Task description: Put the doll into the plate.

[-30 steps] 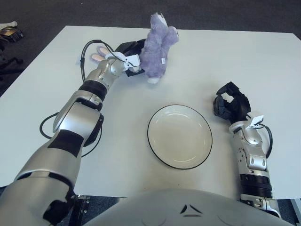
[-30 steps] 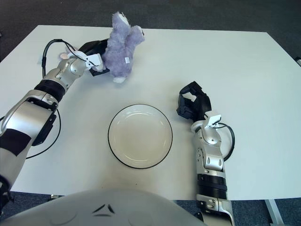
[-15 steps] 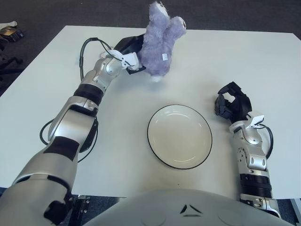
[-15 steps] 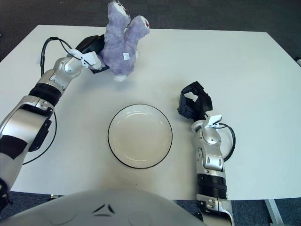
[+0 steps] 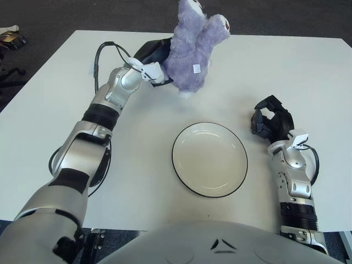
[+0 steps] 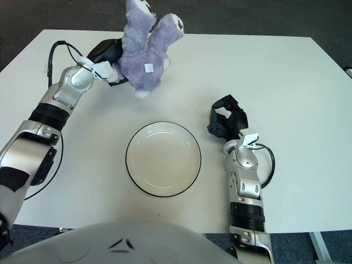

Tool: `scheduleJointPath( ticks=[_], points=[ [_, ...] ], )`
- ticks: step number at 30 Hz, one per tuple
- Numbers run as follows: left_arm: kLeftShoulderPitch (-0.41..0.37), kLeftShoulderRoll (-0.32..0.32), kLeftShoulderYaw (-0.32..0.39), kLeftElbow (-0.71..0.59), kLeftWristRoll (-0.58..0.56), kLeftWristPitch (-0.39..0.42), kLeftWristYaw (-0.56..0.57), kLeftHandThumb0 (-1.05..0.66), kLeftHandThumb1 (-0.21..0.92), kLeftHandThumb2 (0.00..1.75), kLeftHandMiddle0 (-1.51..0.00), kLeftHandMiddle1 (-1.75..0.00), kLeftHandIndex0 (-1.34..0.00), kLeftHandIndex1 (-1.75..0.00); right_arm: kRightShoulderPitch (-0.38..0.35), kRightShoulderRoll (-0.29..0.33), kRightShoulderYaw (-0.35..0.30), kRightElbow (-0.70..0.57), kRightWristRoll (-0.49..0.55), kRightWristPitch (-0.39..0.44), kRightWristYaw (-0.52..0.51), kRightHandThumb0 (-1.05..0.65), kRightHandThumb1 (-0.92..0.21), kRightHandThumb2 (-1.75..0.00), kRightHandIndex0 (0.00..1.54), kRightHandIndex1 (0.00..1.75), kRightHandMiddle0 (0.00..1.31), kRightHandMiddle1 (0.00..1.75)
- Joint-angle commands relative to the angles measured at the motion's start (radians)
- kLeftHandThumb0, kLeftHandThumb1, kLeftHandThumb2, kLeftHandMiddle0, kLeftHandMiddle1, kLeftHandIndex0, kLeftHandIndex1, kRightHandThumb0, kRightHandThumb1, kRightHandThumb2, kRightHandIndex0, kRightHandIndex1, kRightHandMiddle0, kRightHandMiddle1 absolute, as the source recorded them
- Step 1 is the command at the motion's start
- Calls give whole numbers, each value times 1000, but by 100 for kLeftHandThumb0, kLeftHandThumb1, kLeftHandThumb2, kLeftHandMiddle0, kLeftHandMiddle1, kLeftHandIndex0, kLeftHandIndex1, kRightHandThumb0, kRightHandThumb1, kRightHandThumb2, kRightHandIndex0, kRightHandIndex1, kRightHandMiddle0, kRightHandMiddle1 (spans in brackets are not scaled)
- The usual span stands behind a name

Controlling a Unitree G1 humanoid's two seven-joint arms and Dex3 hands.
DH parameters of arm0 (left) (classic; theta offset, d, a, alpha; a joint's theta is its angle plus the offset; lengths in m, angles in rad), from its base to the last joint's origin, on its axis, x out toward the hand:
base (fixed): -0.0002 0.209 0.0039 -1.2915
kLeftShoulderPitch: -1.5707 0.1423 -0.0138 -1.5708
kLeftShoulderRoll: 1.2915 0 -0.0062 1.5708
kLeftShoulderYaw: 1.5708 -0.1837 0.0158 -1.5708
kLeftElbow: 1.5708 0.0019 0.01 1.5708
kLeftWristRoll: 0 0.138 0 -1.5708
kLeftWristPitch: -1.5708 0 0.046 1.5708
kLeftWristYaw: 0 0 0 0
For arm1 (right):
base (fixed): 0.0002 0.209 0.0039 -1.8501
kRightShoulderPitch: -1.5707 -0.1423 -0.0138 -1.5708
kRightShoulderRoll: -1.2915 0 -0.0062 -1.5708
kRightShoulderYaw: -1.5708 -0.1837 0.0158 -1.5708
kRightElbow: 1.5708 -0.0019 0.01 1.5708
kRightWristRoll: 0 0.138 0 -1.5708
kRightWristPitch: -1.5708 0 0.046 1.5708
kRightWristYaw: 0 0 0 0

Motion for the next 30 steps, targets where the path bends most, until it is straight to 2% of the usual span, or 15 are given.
scheduleJointPath(
  ticks=[1,14,21,30],
  points=[
    [31,14,21,-66,-20,-9,-19,0,-6,175,-87,-175,-69,-174,28,3,0,60,-11,37,-7,-43,-47,-113,123,175,49,175],
    [132,13,41,-240,-82,-65,-72,0,-7,175,-88,-175,-71,-171,26,-3,5,68,-16,29,-3,-43,-49,-111,121,175,48,175],
    [237,18,46,-469,-209,0,-191,0,-6,173,-89,-172,-67,-174,26,-2,6,62,-12,37,-3,-43,-49,-111,120,175,48,175],
    [281,8,48,-532,-261,-7,-250,0,-4,170,-90,-167,-65,-175,24,1,10,53,-17,55,-13,-43,-50,-109,118,175,47,175]
  ],
)
